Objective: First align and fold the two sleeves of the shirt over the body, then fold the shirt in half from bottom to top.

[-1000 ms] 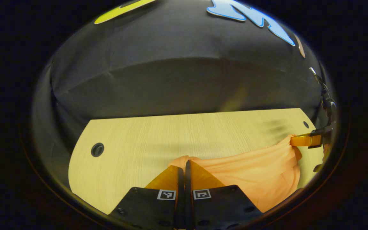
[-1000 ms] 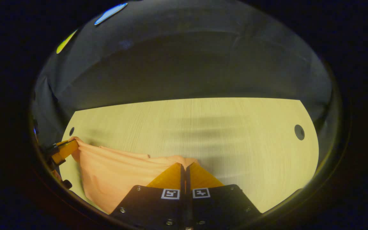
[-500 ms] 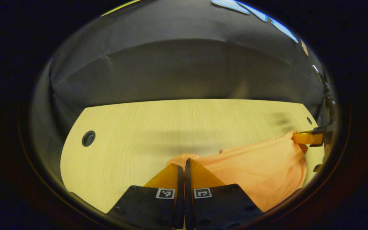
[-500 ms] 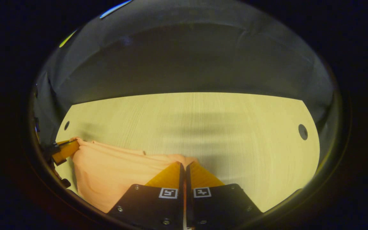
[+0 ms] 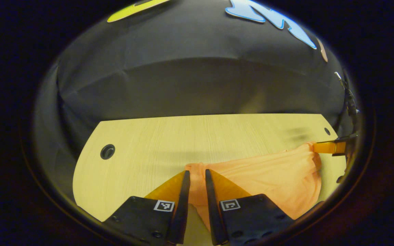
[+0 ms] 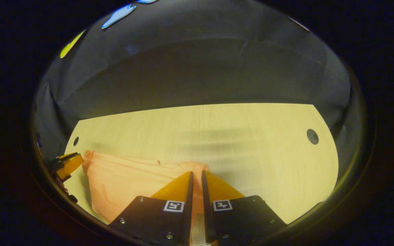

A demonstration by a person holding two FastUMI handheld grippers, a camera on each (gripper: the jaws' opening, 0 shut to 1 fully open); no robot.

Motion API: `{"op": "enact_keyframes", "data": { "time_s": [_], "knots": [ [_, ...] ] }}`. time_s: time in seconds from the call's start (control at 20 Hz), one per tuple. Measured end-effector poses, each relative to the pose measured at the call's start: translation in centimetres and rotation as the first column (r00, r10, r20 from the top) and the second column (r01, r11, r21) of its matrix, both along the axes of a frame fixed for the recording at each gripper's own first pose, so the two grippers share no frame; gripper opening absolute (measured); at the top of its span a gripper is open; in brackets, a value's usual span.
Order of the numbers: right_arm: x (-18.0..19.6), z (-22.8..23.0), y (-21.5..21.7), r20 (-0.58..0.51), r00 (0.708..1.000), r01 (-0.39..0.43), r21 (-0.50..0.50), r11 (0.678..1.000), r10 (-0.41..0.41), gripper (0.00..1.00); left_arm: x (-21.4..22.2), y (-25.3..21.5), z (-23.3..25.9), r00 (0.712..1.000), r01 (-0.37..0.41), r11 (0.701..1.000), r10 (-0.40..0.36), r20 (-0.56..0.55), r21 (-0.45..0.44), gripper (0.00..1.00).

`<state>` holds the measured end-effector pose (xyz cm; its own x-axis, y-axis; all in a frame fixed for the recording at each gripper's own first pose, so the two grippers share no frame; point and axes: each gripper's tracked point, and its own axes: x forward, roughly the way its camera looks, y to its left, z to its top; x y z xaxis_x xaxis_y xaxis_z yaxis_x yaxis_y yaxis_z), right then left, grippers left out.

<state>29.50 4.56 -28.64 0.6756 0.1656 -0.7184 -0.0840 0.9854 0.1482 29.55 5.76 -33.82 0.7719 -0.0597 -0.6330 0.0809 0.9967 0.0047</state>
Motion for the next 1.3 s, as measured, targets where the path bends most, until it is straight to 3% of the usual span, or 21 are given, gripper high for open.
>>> {"op": "enact_keyframes", "data": {
  "time_s": [0.05,0.1,0.3,0.55,0.9,1.05,1.3],
  "knots": [
    [-0.7,0.5,0.2,-0.005,1.0,-0.003,0.003,1.0,0.003,0.21,-0.5,-0.3,0.6,1.0,-0.002,1.0,0.002,-0.002,-0.003,0.37],
    [-1.4,1.6,0.1,-0.001,1.0,-0.003,0.002,1.0,0.003,0.37,-1.2,-0.4,1.4,1.0,-0.004,1.0,0.004,0.002,-0.007,0.4],
    [-4.9,5.9,0.5,0.029,1.0,-0.007,0.019,1.0,0.007,0.37,-4.6,-0.2,6.5,0.999,-0.005,1.0,0.006,0.036,-0.018,0.42],
    [-10.5,14.8,0.5,0.141,0.99,-0.011,0.05,0.999,0.004,0.38,-10.2,-2.0,15.4,0.99,0.004,1.0,0.0,0.144,-0.028,0.4],
    [-20.3,24.6,0.4,0.347,0.938,-0.037,0.02,0.999,0.028,0.37,-21.1,-4.1,25.4,0.959,0.024,0.996,0.001,0.282,-0.084,0.4],
    [-24.4,26.3,1.8,0.408,0.911,-0.068,0.015,0.998,0.056,0.37,-24.7,-4.5,27.6,0.945,0.024,0.995,0.01,0.327,-0.101,0.4],
    [-29.2,26.0,3.5,0.443,0.894,-0.088,0.015,0.996,0.072,0.37,-29.6,-4.3,28.9,0.926,0.041,0.997,-0.012,0.377,-0.069,0.36]
  ]
}}
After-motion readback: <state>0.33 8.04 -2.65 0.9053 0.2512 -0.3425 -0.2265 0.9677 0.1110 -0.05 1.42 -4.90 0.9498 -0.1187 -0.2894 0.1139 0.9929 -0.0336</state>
